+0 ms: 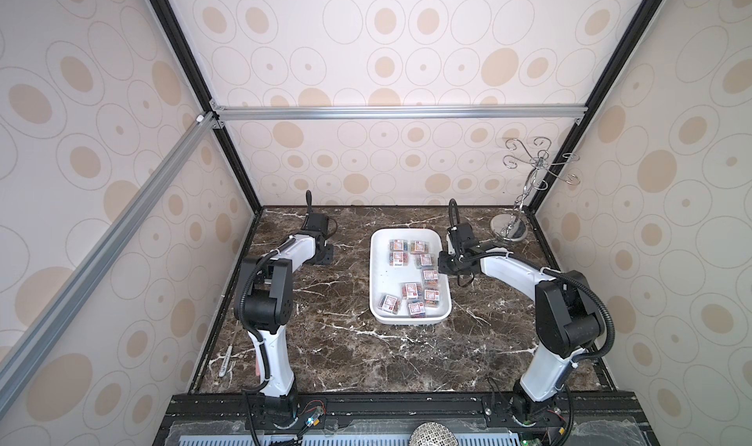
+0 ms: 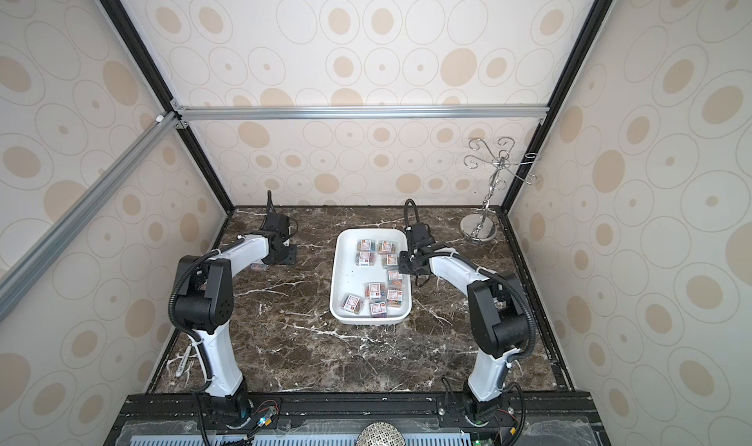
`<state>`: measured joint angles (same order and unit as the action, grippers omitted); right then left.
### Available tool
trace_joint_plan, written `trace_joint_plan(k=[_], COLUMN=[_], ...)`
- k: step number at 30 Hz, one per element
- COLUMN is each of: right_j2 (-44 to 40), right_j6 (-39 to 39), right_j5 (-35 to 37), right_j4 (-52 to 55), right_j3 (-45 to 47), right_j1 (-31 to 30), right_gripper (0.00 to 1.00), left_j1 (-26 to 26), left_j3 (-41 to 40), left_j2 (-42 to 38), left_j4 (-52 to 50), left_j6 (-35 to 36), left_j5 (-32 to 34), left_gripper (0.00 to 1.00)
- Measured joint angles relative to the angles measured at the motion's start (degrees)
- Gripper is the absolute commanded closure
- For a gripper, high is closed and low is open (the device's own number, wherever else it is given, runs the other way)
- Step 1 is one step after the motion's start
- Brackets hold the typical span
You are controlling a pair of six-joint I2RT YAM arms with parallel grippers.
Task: Take the paper clips out of the storage box
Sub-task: Place the boxed paper clips at the center of the board.
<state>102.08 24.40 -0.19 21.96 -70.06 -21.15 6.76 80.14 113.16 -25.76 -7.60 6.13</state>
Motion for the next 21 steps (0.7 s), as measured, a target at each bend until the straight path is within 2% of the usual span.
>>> trace_joint_plan(k=[21], right_j2=[0.0], right_j6=[0.0], right_j5=[0.0], right_j4=[0.0], right_j3=[0.0], right_j1=[0.0], right_gripper=[1.0], left_j1=[-0.6], left_j3=[-0.9], left_j2=[1.7], left_j4=[0.0], left_j6=[3.7], left_j5=[-0.6], left_gripper=[0.51])
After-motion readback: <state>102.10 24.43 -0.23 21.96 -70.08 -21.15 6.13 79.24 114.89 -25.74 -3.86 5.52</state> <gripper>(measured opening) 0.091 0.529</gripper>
